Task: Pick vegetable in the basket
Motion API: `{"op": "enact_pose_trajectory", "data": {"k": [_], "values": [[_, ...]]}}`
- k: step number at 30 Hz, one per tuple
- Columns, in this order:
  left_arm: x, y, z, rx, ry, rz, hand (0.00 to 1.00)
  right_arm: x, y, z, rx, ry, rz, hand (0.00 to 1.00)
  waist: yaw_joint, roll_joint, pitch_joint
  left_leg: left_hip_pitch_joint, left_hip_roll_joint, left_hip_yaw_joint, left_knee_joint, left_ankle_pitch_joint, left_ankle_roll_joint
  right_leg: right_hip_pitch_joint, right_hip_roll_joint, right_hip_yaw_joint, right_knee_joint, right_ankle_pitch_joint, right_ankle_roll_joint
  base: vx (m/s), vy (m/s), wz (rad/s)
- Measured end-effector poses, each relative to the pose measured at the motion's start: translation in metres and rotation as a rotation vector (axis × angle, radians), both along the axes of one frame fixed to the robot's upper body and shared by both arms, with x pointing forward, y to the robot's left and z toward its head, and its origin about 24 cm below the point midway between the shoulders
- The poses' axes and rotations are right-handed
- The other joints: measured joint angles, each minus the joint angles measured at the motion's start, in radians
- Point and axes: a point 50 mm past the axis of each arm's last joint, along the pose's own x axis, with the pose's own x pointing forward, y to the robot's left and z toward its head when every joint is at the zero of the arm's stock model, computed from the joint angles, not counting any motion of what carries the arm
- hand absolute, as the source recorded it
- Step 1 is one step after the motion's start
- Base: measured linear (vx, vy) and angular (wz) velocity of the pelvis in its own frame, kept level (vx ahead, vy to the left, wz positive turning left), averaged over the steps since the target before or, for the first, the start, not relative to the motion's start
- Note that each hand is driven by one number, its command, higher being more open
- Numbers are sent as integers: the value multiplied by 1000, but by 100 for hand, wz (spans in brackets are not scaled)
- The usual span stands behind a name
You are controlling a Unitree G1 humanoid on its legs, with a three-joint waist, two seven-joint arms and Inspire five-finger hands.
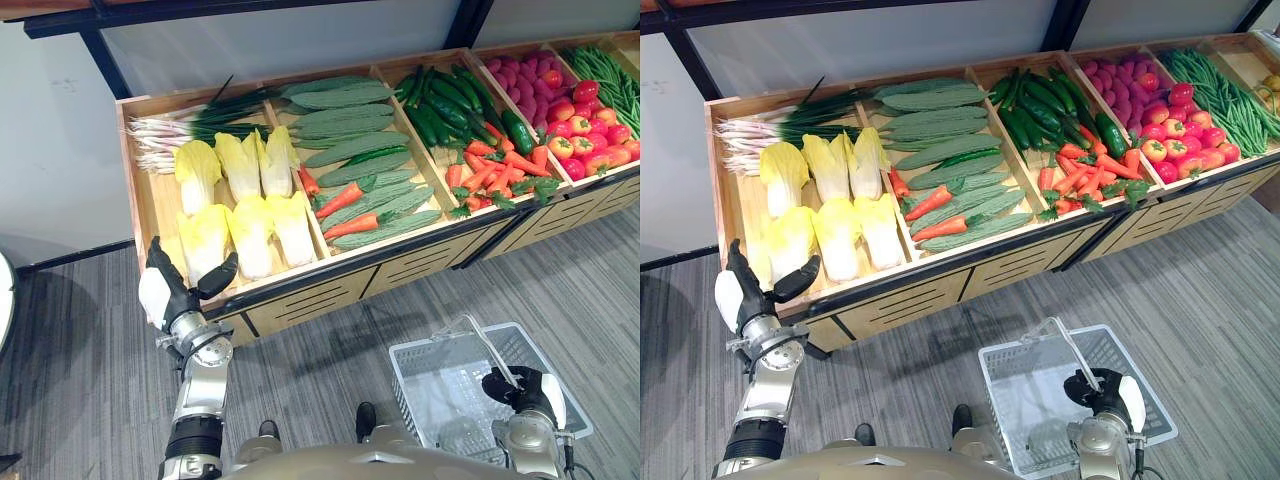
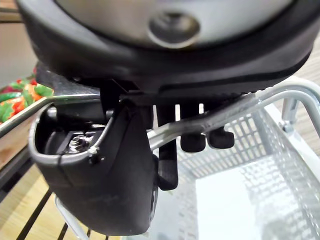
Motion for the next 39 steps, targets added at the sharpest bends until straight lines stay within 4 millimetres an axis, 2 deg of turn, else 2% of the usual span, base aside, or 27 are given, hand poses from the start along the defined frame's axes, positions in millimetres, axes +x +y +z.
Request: {"op": "enact_pose_trajectory", "data": {"k": [8,13,19,29,36,37,39], "values": [[-2,8,-7,31,47,9,100,7,2,1,-9,-14,6,0,-9,-5,0,-1,-1,5,-1,0,0,-2,0,4,-8,7,4,0,0,0],[4,10,-6,53,59,2,100,13,5,1,-3,-20,23,0,-15,-6,0,-19,-2,10,-1,9,2,-19,0,9,-18,23,3,-33,-4,-4],[4,12,-8,50,68,2,100,13,7,0,1,-14,26,0,-25,-11,3,-18,-3,11,-1,11,3,-18,0,10,-17,24,4,-11,-1,0],[11,9,-11,-11,75,-11,100,14,8,-1,5,-10,33,0,-26,-13,5,-35,-5,15,-2,15,4,-39,-2,17,-17,30,5,-2,0,0],[8,13,-16,-52,89,25,100,13,8,-1,5,-9,33,0,-27,-14,5,-35,-6,19,-2,17,5,-42,-3,21,-17,33,5,-13,-1,-1],[9,14,-17,-53,91,28,0,13,8,-1,5,-9,33,0,-27,-14,5,-35,-7,21,-2,17,6,-43,-3,22,-17,33,5,-25,0,-4],[11,15,-17,-53,93,41,0,13,8,-1,5,-9,33,0,-27,-14,6,-36,-8,24,-2,17,6,-45,-4,25,-17,34,6,-33,0,-4]]}}
